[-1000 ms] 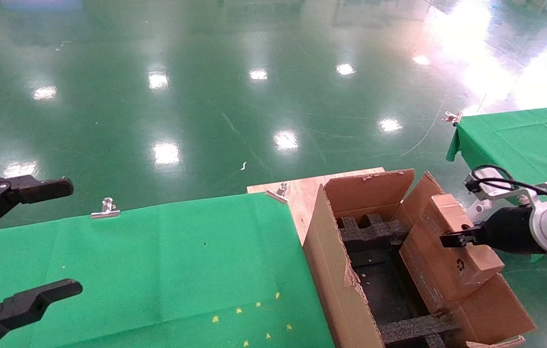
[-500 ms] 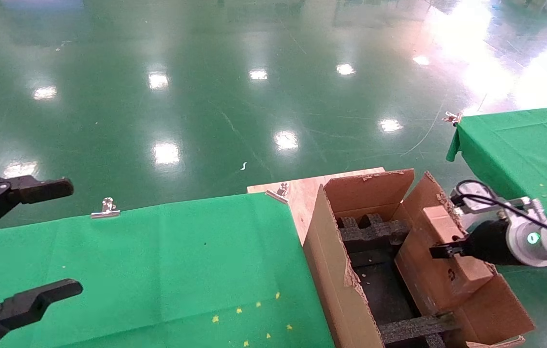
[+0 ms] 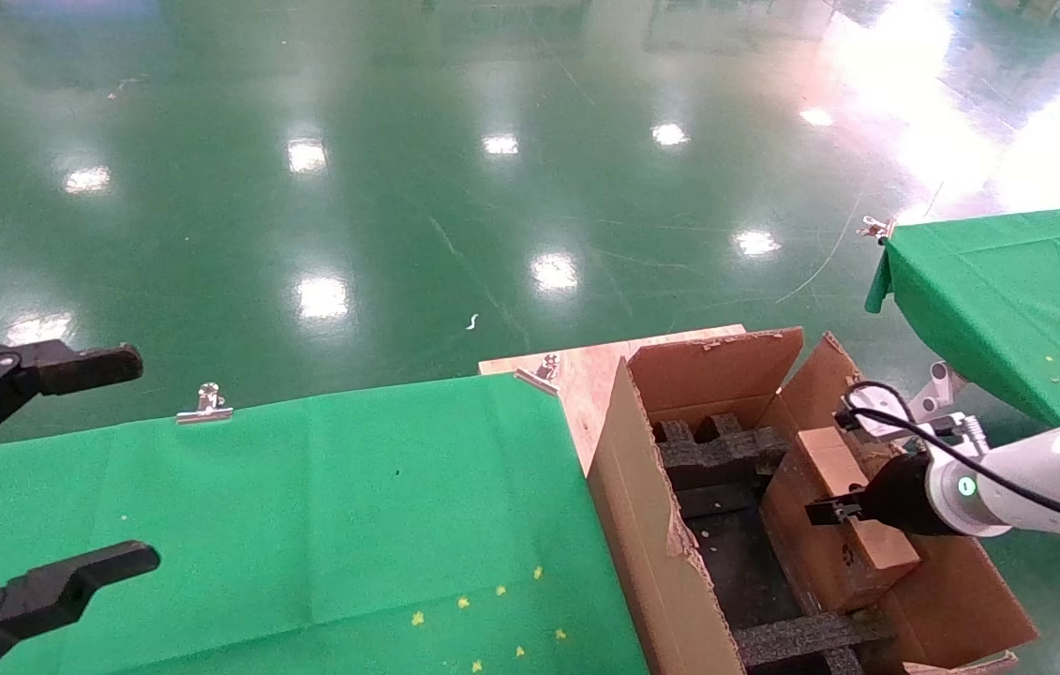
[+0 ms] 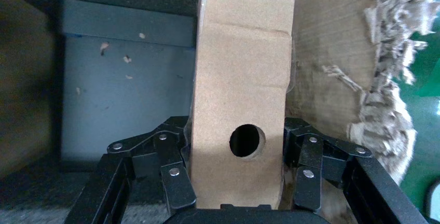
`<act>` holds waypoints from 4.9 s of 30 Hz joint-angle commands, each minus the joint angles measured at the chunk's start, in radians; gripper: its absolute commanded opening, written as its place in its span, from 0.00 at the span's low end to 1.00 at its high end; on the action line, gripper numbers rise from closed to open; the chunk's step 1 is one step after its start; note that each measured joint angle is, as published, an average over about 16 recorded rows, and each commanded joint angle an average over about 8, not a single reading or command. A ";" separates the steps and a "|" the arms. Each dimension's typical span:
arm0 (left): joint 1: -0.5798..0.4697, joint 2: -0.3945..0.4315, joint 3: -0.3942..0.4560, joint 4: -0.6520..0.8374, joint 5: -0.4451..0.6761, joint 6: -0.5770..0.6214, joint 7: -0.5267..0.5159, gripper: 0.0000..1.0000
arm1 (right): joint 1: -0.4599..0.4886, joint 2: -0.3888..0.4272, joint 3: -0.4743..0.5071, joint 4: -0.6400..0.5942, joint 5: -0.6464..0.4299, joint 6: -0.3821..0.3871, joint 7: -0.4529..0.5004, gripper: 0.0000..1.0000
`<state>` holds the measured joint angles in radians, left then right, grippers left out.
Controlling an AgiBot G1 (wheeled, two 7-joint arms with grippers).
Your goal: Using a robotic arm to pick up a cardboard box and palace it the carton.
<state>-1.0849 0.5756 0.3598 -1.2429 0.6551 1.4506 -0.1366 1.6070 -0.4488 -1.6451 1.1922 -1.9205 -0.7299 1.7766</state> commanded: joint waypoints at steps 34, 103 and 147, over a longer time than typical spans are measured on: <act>0.000 0.000 0.000 0.000 0.000 0.000 0.000 1.00 | -0.104 -0.152 -0.010 -0.268 0.153 0.064 -0.177 1.00; 0.000 0.000 0.000 0.001 0.000 -0.001 0.000 1.00 | 0.255 0.009 0.225 0.167 0.426 -0.005 -0.463 1.00; 0.000 -0.001 0.000 0.001 0.000 -0.001 0.000 1.00 | -0.314 -0.115 1.049 0.113 0.978 -0.555 -1.277 1.00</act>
<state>-1.0845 0.5751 0.3600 -1.2423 0.6547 1.4499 -0.1362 1.2929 -0.5636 -0.5953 1.3052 -0.9420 -1.2850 0.4993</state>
